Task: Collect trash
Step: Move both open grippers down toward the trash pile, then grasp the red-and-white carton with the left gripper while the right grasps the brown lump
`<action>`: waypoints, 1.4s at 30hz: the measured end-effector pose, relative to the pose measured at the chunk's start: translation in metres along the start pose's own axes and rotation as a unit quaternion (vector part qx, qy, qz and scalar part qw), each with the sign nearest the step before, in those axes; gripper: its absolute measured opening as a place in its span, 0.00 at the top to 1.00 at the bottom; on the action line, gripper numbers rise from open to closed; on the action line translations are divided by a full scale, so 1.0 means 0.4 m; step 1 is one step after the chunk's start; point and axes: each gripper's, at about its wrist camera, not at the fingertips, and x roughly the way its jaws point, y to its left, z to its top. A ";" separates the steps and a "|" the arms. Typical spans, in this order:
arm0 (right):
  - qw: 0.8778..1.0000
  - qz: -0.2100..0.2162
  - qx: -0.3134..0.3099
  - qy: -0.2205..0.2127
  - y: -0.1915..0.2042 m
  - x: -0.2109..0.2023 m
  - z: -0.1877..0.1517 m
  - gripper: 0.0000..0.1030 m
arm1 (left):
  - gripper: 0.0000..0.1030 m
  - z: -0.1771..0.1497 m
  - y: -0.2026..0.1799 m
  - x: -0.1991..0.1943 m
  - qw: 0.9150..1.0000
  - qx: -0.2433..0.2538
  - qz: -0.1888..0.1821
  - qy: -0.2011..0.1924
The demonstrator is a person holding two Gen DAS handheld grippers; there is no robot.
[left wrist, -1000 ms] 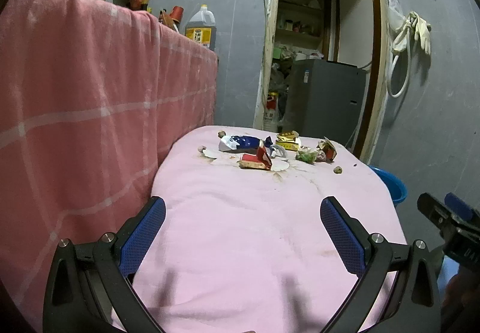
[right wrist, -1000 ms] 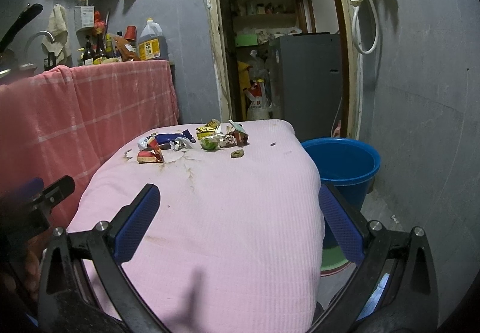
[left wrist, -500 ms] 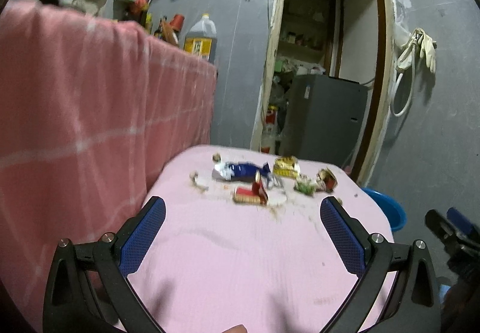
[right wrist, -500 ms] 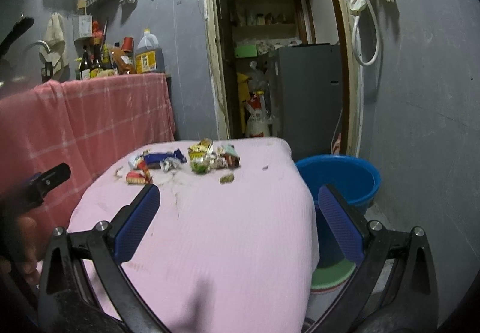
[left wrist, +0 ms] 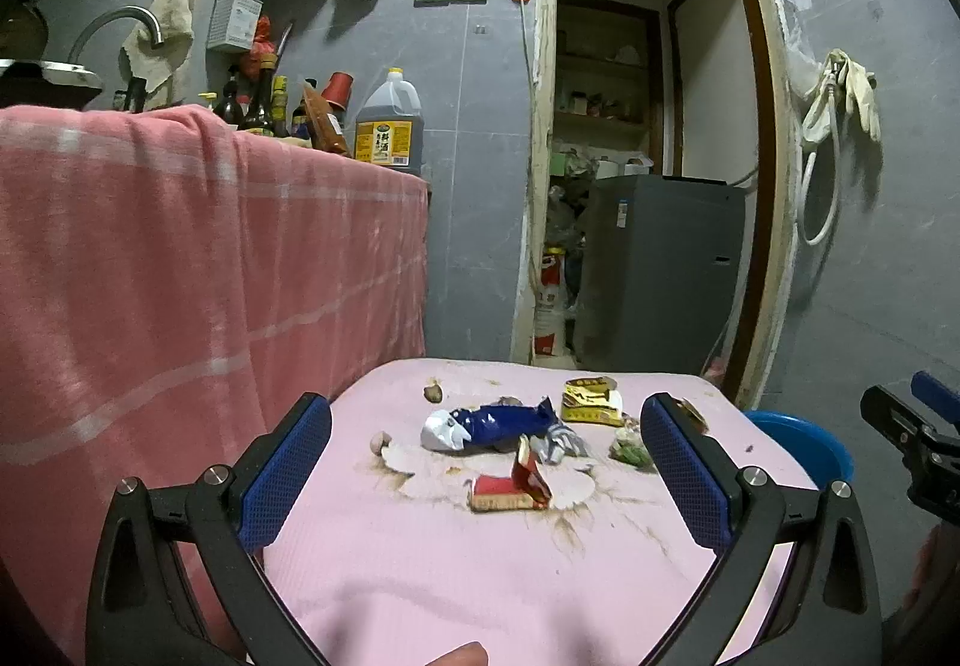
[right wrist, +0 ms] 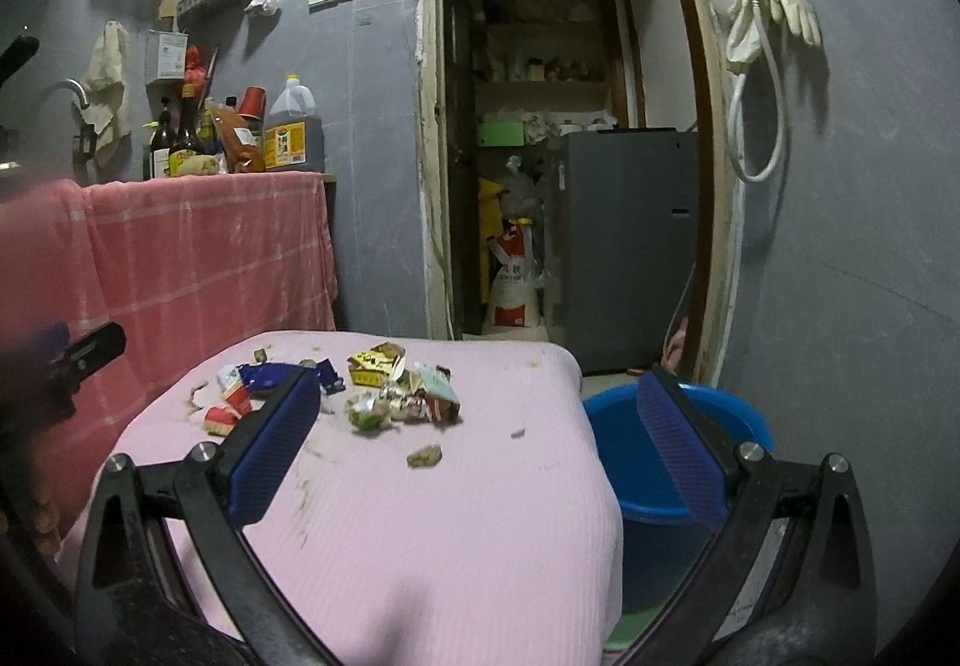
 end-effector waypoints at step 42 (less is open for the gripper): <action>0.967 0.103 0.020 0.234 0.017 0.365 -0.136 0.42 | 0.28 -0.104 -0.001 0.338 0.963 0.000 -0.036 0.267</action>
